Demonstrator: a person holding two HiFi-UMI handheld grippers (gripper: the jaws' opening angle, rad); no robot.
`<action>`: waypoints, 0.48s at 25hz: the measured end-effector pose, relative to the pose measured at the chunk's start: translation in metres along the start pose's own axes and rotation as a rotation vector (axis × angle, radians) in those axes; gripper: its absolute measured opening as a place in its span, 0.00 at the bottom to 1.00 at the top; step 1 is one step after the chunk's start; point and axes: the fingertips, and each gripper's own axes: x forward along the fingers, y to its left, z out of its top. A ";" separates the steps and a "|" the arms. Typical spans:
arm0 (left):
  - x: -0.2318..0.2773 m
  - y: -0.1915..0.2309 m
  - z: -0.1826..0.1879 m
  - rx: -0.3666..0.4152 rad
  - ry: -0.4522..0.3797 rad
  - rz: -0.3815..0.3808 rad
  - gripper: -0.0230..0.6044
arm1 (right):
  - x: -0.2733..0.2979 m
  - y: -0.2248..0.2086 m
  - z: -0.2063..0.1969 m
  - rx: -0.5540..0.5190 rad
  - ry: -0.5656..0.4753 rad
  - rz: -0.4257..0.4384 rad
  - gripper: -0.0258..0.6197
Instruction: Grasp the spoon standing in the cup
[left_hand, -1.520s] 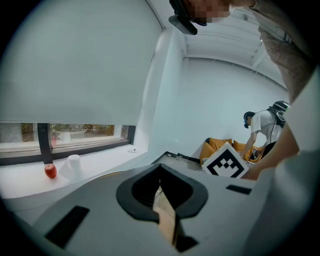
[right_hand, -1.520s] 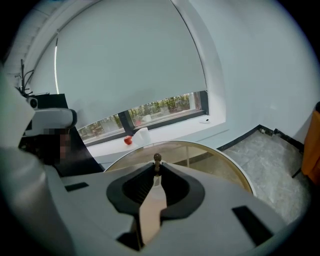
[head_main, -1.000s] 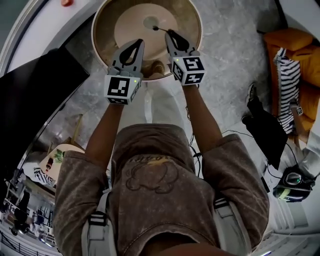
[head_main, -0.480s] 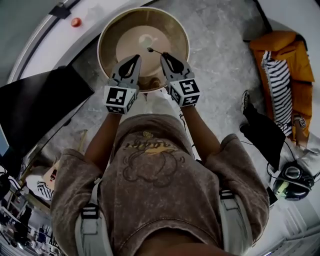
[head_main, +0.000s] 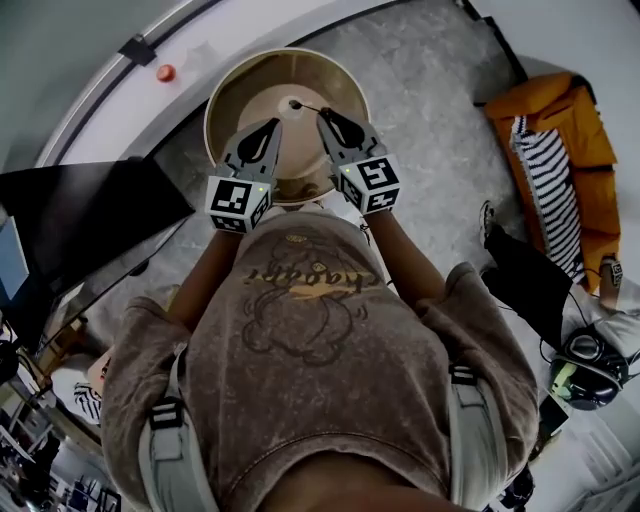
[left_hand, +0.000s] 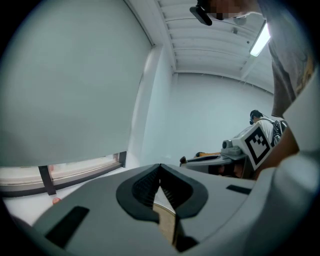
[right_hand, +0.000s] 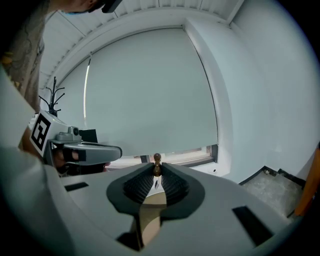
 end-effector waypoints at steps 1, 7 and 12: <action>-0.001 0.000 0.005 0.005 -0.011 0.002 0.06 | -0.003 0.001 0.004 -0.003 -0.008 -0.005 0.13; -0.012 -0.003 0.031 0.025 -0.066 0.013 0.06 | -0.032 0.000 0.023 0.021 -0.072 -0.056 0.13; -0.019 -0.011 0.034 0.029 -0.078 0.012 0.06 | -0.046 0.000 0.040 0.009 -0.119 -0.062 0.13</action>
